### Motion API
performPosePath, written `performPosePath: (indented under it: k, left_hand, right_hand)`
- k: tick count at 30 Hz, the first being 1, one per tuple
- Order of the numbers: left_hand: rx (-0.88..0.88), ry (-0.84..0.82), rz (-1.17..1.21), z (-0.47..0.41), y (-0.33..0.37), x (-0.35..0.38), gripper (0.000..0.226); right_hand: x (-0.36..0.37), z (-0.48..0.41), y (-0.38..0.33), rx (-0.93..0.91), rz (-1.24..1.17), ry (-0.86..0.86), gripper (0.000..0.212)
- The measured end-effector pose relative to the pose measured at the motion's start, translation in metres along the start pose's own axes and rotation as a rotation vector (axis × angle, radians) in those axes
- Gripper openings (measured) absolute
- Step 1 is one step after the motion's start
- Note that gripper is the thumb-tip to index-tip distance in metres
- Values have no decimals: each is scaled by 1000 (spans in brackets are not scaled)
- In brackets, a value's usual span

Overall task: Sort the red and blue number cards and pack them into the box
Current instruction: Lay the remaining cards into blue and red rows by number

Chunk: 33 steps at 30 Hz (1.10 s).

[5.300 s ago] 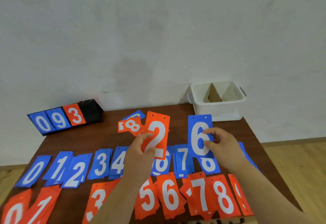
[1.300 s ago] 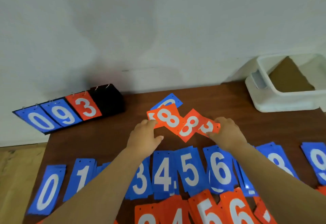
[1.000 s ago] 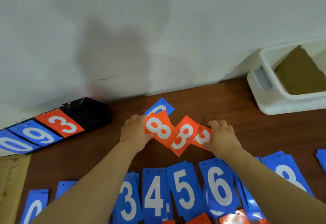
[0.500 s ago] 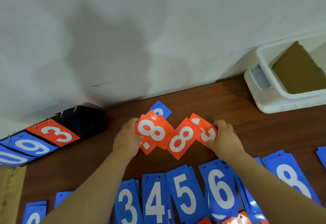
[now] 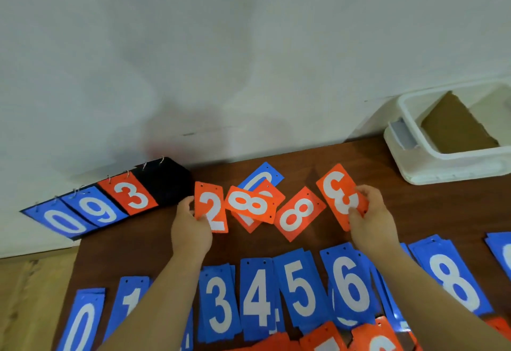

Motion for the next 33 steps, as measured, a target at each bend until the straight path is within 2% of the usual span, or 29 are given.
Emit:
performPosePath:
  k: [4, 9, 13, 29, 33]
  left_hand:
    - [-1, 31, 108, 27, -13, -28, 53]
    - [73, 17, 189, 70, -24, -64, 47]
    - [107, -15, 269, 111, -35, -99, 43]
    - [149, 241, 446, 239, -151, -262, 33]
    - [129, 273, 465, 259, -172, -286, 33]
  right_hand:
    - [3, 30, -18, -85, 1, -73, 22]
    - [17, 76, -52, -177, 43, -311, 28]
    - [28, 124, -85, -280, 35, -410, 30]
    - [77, 321, -148, -664, 8, -446, 51]
    - [93, 353, -157, -733, 9, -461, 48]
Point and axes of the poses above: each hand's wrist, its own z-axis away from the middle knuckle, its own x-axis out of the palm, y = z × x, the point moved 3 cm from there along -z, towards the middle knuckle, and after that the axes turned 6 degrees about x, right-handed, at the moved point
